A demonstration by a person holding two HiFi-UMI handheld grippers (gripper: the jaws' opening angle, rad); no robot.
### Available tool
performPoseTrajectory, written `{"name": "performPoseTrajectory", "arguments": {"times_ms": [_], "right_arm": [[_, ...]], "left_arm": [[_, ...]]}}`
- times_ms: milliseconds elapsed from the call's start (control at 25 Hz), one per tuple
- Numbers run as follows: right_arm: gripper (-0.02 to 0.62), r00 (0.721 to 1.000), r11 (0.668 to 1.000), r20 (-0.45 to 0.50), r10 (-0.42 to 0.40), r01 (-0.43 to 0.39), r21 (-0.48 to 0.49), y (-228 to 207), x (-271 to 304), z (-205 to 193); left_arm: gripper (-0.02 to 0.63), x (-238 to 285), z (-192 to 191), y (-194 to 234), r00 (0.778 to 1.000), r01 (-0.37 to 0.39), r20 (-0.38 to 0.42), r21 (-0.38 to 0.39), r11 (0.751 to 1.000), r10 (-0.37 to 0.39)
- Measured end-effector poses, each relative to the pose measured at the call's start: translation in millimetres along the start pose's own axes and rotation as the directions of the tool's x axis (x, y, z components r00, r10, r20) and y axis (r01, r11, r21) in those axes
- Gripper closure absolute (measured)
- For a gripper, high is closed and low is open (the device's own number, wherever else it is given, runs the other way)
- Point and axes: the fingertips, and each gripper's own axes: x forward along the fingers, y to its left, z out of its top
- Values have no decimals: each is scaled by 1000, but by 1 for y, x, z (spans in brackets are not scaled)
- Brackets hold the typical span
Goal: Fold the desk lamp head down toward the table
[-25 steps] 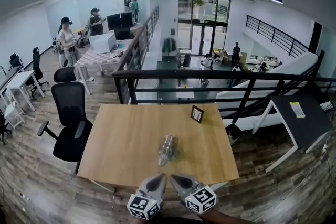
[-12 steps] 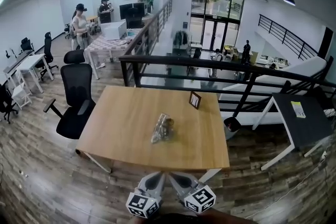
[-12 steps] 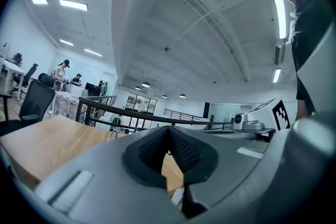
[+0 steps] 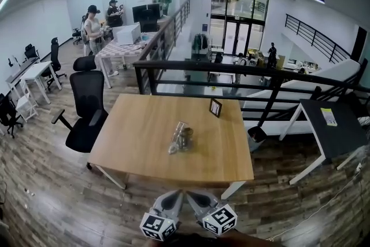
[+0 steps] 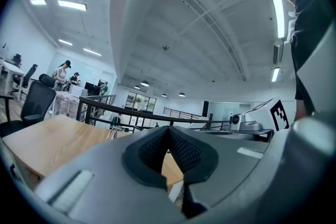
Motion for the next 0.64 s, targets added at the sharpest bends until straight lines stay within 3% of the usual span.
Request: {"name": "performPoseTrajectory", "arguments": {"times_ms": [280,640], "right_arm": [[594,1000,1000,7,-12,12,3,5,-10,2],[594,1000,1000,18,-22,22,-1,4,-26,4]], "left_arm": [[604,-6,6,-16,1000,21,-19,-21,1000,-21],[604,-7,1,-23,1000,8,8,7,1000,-8]]}}
